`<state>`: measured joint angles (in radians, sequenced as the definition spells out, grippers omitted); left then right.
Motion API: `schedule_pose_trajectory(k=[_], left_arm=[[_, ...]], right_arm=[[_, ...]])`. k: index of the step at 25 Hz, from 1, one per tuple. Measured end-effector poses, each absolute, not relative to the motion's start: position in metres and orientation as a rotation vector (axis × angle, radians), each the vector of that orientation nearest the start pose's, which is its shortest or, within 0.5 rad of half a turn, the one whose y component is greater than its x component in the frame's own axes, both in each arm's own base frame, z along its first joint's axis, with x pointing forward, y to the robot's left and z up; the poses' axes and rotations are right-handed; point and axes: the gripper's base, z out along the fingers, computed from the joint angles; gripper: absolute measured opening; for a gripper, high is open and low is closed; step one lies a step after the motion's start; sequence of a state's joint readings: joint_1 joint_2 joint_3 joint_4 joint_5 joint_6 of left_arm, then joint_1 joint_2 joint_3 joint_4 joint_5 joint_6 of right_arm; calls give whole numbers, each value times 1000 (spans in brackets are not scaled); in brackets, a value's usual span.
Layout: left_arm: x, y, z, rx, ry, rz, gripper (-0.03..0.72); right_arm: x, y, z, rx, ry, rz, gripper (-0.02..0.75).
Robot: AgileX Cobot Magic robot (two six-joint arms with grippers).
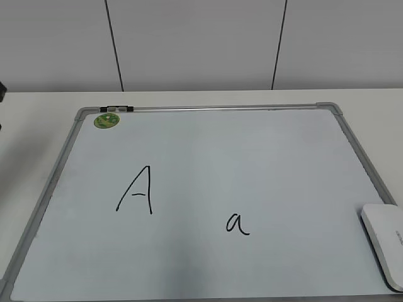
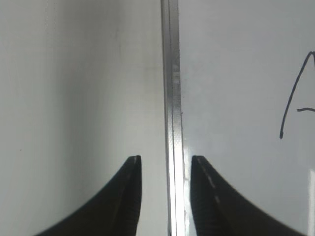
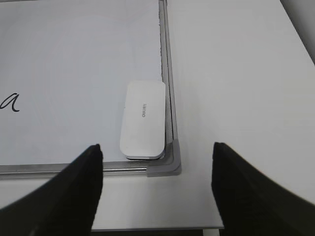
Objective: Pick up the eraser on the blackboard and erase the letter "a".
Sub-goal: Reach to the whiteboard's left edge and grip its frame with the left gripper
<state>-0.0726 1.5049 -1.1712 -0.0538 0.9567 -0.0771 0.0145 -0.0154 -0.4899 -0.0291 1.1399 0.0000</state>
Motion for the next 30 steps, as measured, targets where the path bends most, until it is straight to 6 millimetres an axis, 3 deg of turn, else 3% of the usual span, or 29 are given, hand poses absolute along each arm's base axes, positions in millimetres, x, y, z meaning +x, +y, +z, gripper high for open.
schedule_pose_trajectory(k=[11,19,30], left_arm=[[362,-35,229,-27,2917,-96,243],[378,-36,183,-29,3027,-78,243],[398,-38,152,-22,3061,-90,243]], right_arm=[[-10,-3,268,-13,2118,-27,514],[-10,-3,268,-13,2118,-27,514],[-10,-3,268,-13,2118,-27,514]])
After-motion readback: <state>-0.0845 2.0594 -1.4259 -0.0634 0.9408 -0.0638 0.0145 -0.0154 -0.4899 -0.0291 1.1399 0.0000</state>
